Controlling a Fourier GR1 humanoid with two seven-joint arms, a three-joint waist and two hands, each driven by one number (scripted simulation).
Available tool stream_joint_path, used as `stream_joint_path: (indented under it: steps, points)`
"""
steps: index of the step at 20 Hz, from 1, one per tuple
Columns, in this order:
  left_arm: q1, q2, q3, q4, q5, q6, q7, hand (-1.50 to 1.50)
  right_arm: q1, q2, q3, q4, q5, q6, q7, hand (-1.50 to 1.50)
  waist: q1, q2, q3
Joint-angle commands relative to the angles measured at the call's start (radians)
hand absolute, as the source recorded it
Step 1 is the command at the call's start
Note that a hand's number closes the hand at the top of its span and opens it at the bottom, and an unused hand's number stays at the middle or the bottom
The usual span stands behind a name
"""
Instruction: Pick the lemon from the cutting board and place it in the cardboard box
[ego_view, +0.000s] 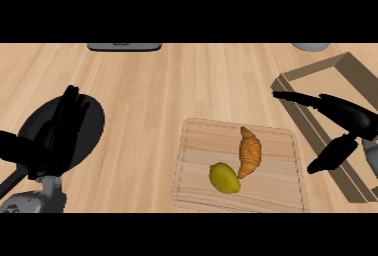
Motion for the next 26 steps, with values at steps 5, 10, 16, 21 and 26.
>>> stream_joint_path:
  steps: [5,10,16,21,26]
  points:
    - [-0.028,0.008,0.062,0.068,0.012,-0.053,-0.025,0.0,0.037,0.125,0.007,-0.278,-0.133,0.106,0.328,-1.5,-0.006,0.003,0.001]
    - [-0.022,-0.05,0.018,0.02,-0.042,-0.035,0.0,0.0,0.054,0.221,0.034,-0.271,-0.025,0.09,0.355,-1.5,0.002,0.006,0.002]
    - [-0.019,-0.07,0.045,0.015,-0.046,-0.046,0.014,0.0,0.126,0.246,0.012,-0.306,0.061,0.11,0.398,-1.5,0.001,0.005,0.002]
    - [-0.076,-0.079,0.08,0.109,-0.055,-0.07,-0.028,0.0,0.116,0.329,0.045,-0.299,0.08,0.133,0.445,-1.5,0.0,0.006,0.002]
    - [0.002,-0.093,0.061,-0.023,-0.077,-0.068,0.036,0.0,0.183,0.399,0.08,-0.309,0.201,0.075,0.417,-1.5,0.002,0.005,0.002]
